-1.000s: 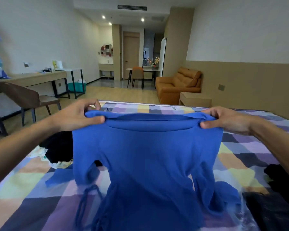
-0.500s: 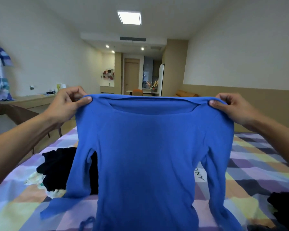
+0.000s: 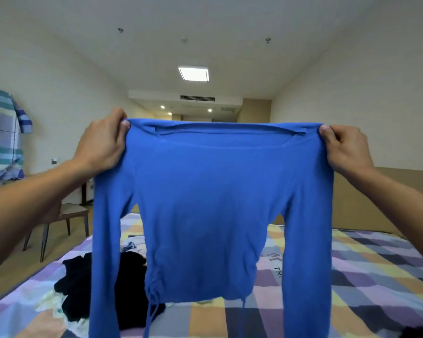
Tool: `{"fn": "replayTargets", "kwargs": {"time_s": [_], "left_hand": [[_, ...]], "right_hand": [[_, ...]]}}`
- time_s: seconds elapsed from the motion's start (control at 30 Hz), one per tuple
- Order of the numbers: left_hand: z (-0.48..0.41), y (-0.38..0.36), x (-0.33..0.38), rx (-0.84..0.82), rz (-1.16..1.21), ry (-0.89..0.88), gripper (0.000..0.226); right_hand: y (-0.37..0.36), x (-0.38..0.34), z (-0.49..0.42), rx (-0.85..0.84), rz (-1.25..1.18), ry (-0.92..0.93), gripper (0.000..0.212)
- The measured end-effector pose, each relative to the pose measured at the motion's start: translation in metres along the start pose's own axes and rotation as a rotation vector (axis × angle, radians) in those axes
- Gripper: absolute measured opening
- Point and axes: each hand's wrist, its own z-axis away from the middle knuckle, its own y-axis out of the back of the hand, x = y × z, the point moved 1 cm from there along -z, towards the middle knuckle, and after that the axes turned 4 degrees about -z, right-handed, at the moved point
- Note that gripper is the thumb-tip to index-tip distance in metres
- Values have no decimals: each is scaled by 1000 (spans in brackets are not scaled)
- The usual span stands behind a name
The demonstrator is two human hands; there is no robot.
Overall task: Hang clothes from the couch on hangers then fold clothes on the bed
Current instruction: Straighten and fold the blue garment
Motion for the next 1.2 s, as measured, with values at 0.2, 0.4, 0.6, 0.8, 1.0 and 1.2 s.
{"fn": "replayTargets", "kwargs": {"time_s": [0.2,0.4,0.6,0.8,1.0,1.2], "left_hand": [[-39,54,16,118,-211,-194,35],[-52,58,9,63,-246,-187,38],[24,-42,-33,-181,-210,-59,41],[197,-186,-86,-616,-256,115,34],[342,-263,-99,-951,-545,338,32],[349,-270,20,-814,96,-93,24]], "right_hand": [[21,-25,-22,51,-32,-83,50],[13,-33,-38,-22,-35,0,52],[-85,31,12,-421,-9,-118,48],[-226,142,154,-823,180,-283,44],[-311,216,333,-1101,478,-407,59],[-317,233,349,-1025,403,-307,64]]}}
